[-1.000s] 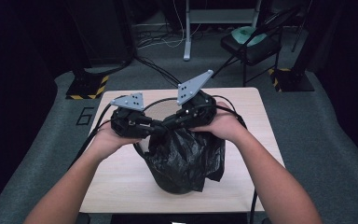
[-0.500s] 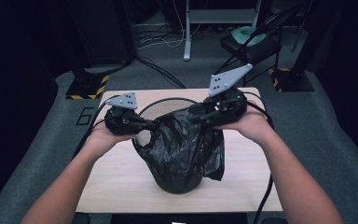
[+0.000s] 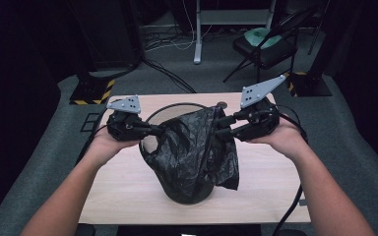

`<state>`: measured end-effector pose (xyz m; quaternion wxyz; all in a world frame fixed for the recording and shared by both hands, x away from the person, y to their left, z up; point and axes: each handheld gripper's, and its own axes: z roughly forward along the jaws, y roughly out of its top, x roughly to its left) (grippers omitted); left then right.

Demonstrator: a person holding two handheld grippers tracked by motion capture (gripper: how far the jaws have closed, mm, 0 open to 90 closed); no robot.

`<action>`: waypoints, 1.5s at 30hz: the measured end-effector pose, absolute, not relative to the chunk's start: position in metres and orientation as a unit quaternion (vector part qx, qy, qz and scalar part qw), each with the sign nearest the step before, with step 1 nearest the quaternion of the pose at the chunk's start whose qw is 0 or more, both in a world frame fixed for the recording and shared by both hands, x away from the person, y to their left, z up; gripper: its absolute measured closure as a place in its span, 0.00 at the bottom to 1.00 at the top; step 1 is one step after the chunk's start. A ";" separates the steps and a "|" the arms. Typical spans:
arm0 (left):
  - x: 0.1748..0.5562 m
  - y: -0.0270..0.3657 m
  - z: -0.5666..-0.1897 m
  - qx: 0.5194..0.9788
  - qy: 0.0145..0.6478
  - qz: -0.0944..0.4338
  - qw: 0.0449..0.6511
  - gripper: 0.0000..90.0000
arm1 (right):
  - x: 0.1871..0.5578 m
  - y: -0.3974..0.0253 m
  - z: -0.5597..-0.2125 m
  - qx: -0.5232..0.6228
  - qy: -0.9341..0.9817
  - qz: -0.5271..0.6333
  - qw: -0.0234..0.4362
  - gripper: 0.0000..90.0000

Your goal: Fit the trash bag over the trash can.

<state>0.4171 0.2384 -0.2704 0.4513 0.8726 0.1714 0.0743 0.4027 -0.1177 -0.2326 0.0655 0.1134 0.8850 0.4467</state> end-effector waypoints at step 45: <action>0.420 0.229 -0.274 0.876 0.167 0.072 0.446 0.98 | 0.404 -0.106 -0.237 0.087 0.872 0.481 -0.021 0.68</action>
